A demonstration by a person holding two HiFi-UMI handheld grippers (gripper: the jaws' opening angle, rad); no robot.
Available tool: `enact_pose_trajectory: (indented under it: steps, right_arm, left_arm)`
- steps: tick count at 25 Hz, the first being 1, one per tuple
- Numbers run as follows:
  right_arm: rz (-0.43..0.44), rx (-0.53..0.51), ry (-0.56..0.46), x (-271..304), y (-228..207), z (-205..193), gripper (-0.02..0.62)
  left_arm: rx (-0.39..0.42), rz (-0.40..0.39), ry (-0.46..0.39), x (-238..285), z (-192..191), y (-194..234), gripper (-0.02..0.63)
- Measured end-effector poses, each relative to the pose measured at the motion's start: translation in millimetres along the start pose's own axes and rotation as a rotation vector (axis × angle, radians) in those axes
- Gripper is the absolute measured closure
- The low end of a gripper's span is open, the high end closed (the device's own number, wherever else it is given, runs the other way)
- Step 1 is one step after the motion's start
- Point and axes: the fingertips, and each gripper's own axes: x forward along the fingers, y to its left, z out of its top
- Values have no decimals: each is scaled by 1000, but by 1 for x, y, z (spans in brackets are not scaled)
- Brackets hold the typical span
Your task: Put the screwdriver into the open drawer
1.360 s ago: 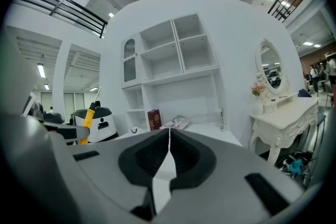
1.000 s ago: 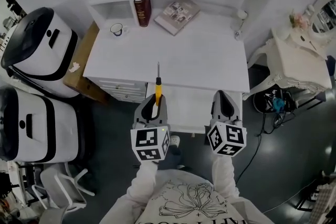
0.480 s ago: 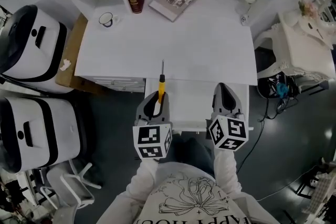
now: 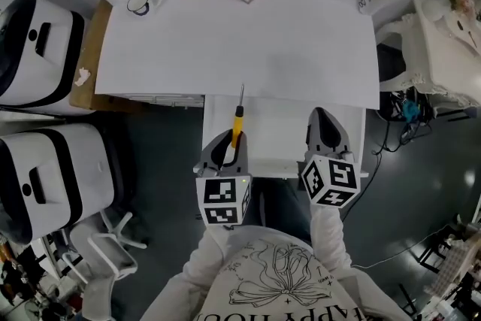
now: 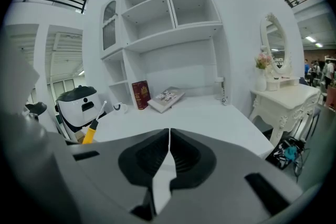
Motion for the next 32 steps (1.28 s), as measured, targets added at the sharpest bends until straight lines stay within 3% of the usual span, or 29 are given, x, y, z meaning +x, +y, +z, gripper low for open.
enact_pose_trajectory:
  steps: [7, 26, 32]
  right_arm:
    - [6, 6, 68, 19, -10, -26, 588]
    - [-11, 35, 166, 51, -38, -71, 588]
    - [-14, 43, 178, 54, -41, -78, 588]
  left_arm:
    - [82, -35, 153, 30, -37, -2, 540]
    - [421, -239, 577, 99, -128, -5, 540]
    - [530, -235, 710, 120, -157, 4, 540]
